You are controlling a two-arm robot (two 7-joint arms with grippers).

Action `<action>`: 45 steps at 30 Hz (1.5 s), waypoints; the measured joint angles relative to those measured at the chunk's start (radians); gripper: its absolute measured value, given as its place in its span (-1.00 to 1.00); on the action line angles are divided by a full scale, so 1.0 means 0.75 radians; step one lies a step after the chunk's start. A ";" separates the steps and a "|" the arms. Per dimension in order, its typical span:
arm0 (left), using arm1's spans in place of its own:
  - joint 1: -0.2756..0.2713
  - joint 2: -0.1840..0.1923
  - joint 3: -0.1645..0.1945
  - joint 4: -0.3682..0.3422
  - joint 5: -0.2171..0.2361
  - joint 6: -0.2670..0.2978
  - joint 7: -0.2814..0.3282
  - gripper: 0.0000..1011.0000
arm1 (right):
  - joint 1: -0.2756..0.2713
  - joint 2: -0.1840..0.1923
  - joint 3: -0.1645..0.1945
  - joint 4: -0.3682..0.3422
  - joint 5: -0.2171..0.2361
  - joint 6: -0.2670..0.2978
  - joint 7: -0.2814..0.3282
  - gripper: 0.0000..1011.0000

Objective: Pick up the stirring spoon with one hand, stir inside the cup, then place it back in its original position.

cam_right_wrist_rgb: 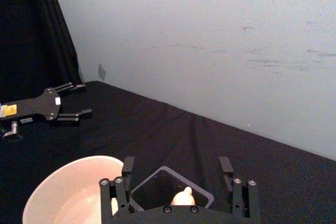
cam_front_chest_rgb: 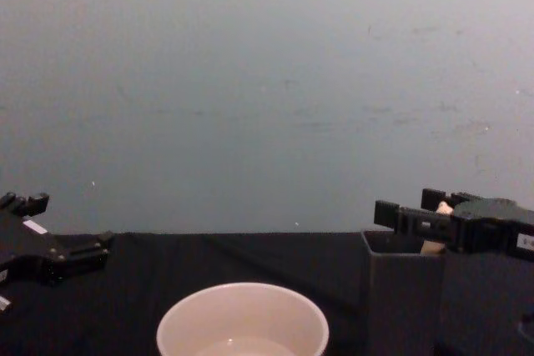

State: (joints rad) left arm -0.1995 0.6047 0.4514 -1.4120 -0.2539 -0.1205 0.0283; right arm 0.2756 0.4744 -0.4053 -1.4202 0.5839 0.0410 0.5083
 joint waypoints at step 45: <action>0.000 0.000 0.000 0.000 0.000 0.000 0.000 0.98 | -0.122 -0.193 0.149 0.090 -0.392 -0.075 -0.554 0.98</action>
State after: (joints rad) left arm -0.1995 0.6047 0.4514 -1.4120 -0.2539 -0.1205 0.0283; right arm 0.1841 0.3293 -0.2936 -1.3526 0.2900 -0.0149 0.0928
